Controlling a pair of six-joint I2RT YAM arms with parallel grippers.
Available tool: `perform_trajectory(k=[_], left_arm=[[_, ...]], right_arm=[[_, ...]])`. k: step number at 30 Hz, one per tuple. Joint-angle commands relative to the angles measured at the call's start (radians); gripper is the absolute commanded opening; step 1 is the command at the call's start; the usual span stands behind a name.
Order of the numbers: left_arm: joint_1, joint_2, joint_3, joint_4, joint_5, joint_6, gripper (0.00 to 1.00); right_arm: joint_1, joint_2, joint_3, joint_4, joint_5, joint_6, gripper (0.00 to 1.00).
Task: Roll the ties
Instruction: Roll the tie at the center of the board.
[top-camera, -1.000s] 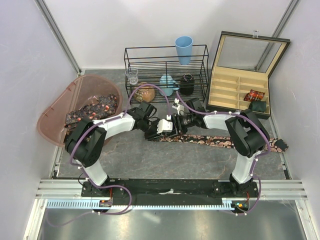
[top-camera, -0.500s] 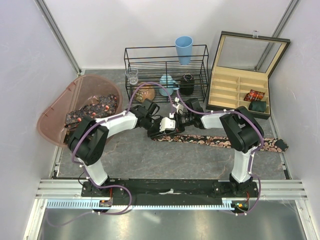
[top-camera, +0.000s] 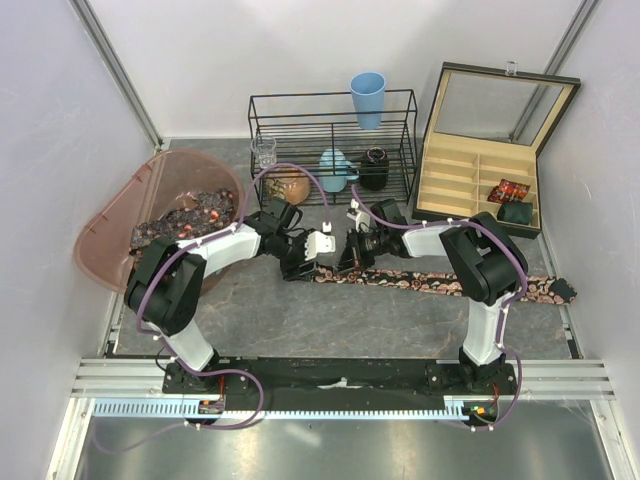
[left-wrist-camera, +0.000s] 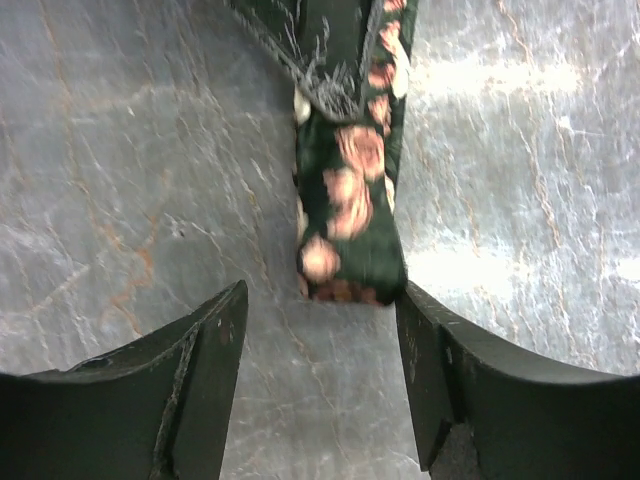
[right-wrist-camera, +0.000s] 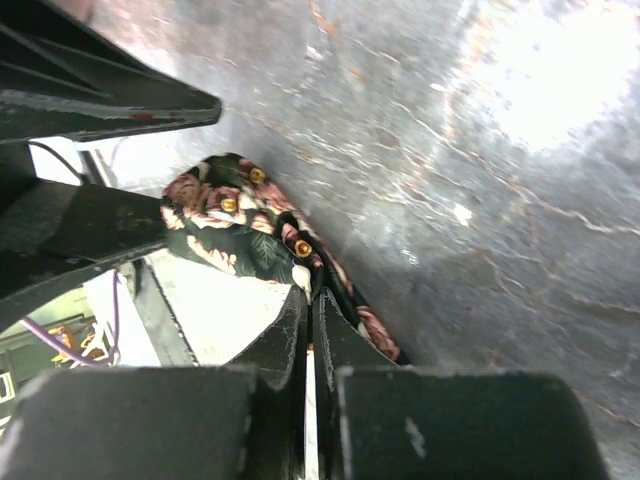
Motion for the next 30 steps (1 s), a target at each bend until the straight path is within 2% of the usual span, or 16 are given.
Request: perform_trajectory(k=[1, 6, 10, 12, 20, 30], left_arm=[[-0.003, -0.027, -0.009, 0.004, 0.007, 0.028, 0.66], [-0.004, -0.001, 0.020, 0.008, 0.042, 0.025, 0.61], [-0.013, -0.002, 0.041, 0.005, 0.087, 0.028, 0.46], [-0.018, -0.007, 0.052, 0.003, 0.117, 0.028, 0.43], [-0.095, 0.043, 0.115, 0.012, 0.116, -0.011, 0.41], [-0.162, 0.148, 0.169, 0.017, -0.051, -0.008, 0.39]], right_arm=[[-0.001, 0.023, 0.030, -0.065, 0.045, -0.080, 0.00], [0.000, 0.032, 0.047, -0.114, 0.055, -0.116, 0.00], [0.000, 0.037, 0.047, -0.122, 0.059, -0.129, 0.00], [0.000, 0.041, 0.049, -0.123, 0.058, -0.130, 0.00], [0.000, 0.046, 0.058, -0.125, 0.044, -0.135, 0.00], [-0.001, 0.035, 0.052, -0.122, 0.021, -0.132, 0.01]])
